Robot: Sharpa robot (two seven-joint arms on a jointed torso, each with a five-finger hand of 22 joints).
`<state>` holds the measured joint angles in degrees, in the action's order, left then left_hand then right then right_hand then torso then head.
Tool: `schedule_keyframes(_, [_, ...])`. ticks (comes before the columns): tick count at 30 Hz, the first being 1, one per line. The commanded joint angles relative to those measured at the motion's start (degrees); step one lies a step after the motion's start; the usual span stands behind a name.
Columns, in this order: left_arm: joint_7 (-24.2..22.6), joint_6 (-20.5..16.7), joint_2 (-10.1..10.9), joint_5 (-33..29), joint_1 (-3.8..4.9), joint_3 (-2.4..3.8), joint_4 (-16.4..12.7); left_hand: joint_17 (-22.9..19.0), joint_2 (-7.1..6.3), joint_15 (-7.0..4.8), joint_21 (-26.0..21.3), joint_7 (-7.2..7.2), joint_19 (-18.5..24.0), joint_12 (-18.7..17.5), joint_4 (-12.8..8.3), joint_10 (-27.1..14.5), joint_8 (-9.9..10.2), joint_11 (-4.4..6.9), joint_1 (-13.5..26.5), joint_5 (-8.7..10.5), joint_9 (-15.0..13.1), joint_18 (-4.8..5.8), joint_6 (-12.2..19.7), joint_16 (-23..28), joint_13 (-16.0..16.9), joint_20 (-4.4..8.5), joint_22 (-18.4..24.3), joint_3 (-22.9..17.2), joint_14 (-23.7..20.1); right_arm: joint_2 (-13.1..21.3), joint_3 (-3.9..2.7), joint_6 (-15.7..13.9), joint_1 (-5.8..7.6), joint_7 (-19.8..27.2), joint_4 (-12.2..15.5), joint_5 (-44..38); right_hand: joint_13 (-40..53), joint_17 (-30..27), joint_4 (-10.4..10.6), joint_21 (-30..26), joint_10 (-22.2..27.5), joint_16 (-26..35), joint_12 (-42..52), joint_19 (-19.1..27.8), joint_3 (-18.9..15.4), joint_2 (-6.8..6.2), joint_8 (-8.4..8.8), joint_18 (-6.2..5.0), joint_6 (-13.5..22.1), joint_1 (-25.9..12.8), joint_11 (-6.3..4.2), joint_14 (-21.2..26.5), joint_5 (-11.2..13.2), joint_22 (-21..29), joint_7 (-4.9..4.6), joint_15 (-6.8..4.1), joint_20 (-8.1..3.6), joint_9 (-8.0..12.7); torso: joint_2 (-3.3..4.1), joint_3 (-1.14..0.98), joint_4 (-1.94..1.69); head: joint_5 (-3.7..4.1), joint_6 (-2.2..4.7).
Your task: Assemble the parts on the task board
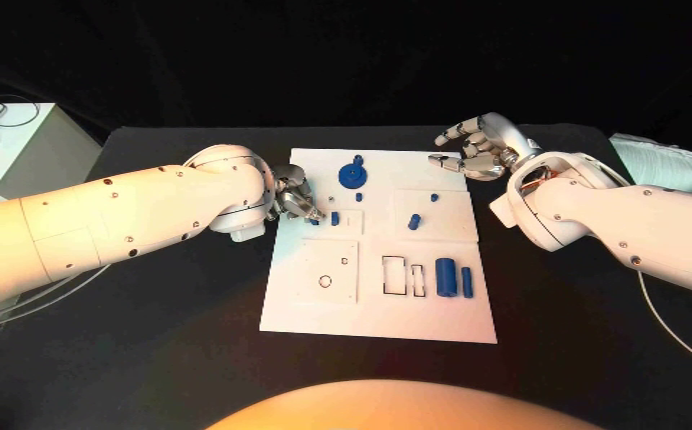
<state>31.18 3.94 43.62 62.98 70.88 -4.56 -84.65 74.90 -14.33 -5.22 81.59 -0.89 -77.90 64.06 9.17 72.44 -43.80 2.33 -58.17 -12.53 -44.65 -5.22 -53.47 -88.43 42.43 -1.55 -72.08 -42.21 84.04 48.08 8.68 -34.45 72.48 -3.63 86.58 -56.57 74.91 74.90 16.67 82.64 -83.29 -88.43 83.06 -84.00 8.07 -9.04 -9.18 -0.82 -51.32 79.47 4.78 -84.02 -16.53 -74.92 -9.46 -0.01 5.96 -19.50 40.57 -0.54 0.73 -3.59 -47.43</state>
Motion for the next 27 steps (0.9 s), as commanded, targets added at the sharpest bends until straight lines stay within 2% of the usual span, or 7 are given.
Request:
schedule_keyframes(1, [-0.02, 0.48, -0.22, -0.63, -0.16, -0.09, -0.11, 12.03, -0.13, -0.31, -0.11, -0.24, -0.09, 0.15, 0.91, -0.01, 0.35, 0.28, 0.48, 0.16, 0.3, 1.1, -0.33, -0.16, 0.16, 0.48, -0.09, 2.14, 5.08, 0.04, -0.01, 0.69, -0.04, 0.61, 0.07, -0.26, 8.17, 9.8, -0.08, -0.25, 0.07, 0.35, -0.04, -2.47, 0.5, -0.12, 0.15, -1.09, -0.11, -0.71, -0.07, -4.69, -0.26, -9.85, -0.08, 0.38, 0.27, 0.09, 0.03, 0.02, -0.02, 0.03, -0.08])
schedule_keyframes(16, [0.28, 0.16, -0.24, -0.34, -0.16, -0.09, 0.19, 11.99, 0.16, -0.22, -0.23, -0.37, -0.08, 0.06, 3.87, -0.17, 0.56, 0.17, 0.04, 0.25, 0.72, 1.09, -0.55, -0.12, 0.19, 0.43, -0.06, 8.21, 5.06, 0.05, -0.01, 0.64, -0.04, 0.66, 0.08, -0.26, 8.17, 9.8, -0.08, -0.25, 0.07, 0.35, -0.04, -2.47, 0.5, -0.12, 0.15, -1.09, -0.11, -0.71, -0.07, -4.69, -0.26, -9.85, -0.08, 0.38, 0.27, 0.09, 0.03, 0.01, -0.03, 0.08, -0.09])
schedule_keyframes(27, [0.67, 0.35, -0.01, 0.51, -0.16, -0.09, 0.58, 11.9, 0.23, -0.2, -0.29, -0.4, -0.02, -0.05, 4.41, -0.28, 0.6, 0.13, -0.14, 0.22, 0.78, 1.07, -0.5, -0.07, 0.05, 0.41, 0.02, 9.16, 5.04, 0.09, -0.01, 0.65, -0.04, 0.67, 0.08, -0.26, 8.13, 9.71, -0.08, -0.31, 0.1, 0.38, -0.07, -2.44, 0.52, -0.13, 0.15, -1.11, -0.12, -0.84, -0.07, -4.67, -0.27, -9.81, -0.07, 0.37, 0.27, 0.1, -0.01, 0.06, -0.01, 0.08, -0.02])
